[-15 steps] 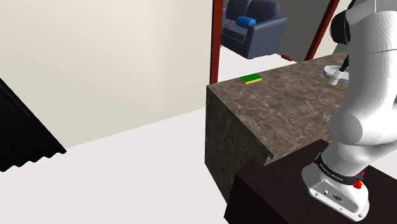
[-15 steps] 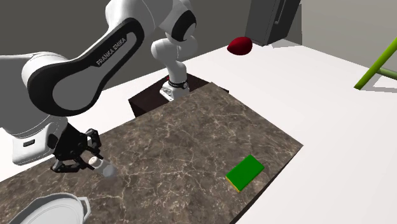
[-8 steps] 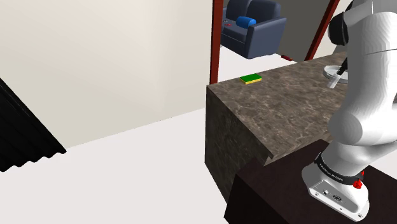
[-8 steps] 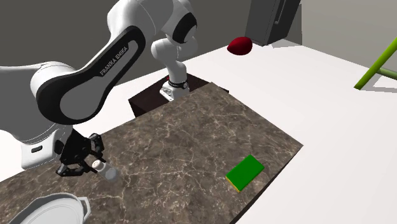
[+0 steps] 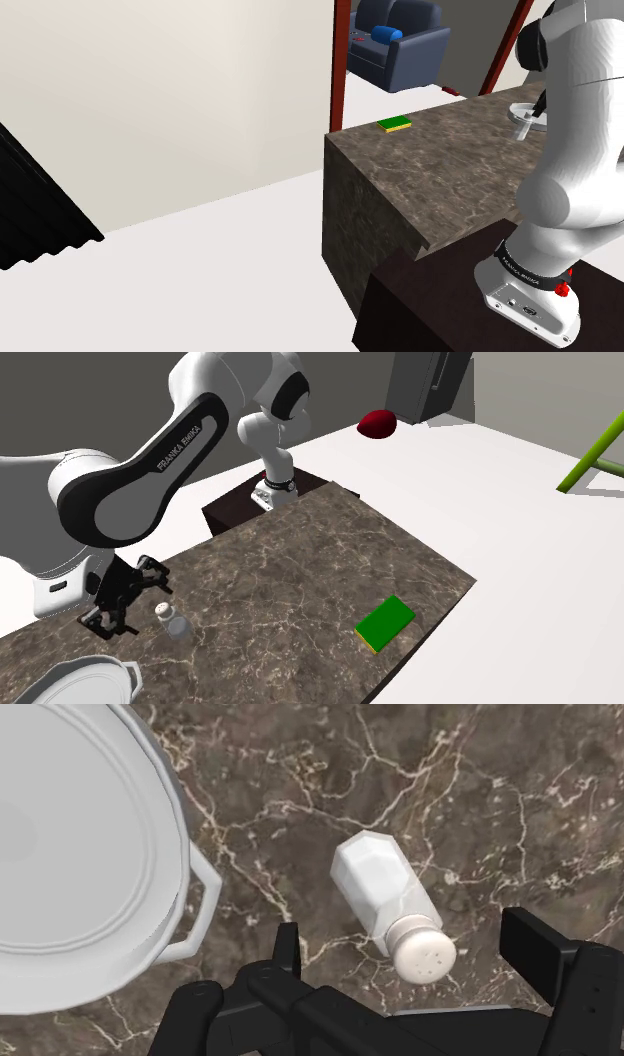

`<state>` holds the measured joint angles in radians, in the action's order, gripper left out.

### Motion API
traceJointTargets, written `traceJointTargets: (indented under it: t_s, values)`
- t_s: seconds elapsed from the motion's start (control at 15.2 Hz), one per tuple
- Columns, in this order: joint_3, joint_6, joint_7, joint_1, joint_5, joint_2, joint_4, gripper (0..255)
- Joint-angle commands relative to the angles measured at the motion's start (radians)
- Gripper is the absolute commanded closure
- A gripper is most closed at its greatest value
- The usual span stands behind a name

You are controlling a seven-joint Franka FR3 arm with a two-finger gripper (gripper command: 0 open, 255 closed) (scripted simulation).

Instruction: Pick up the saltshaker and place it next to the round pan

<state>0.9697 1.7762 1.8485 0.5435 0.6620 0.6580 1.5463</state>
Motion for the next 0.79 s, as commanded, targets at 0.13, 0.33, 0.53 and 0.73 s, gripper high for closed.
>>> traceJointTargets:
  t_s: [0.13, 0.33, 0.53, 0.73]
  values:
    - [0.011, -0.054, -0.014, 0.013, -0.018, -0.014, -0.05, 0]
    - [0.018, -0.106, -0.026, 0.03, -0.03, -0.023, -0.102, 0]
    - [0.018, -0.106, -0.026, 0.03, -0.03, -0.023, -0.102, 0]
    - [0.018, -0.106, -0.026, 0.03, -0.03, -0.023, -0.102, 0]
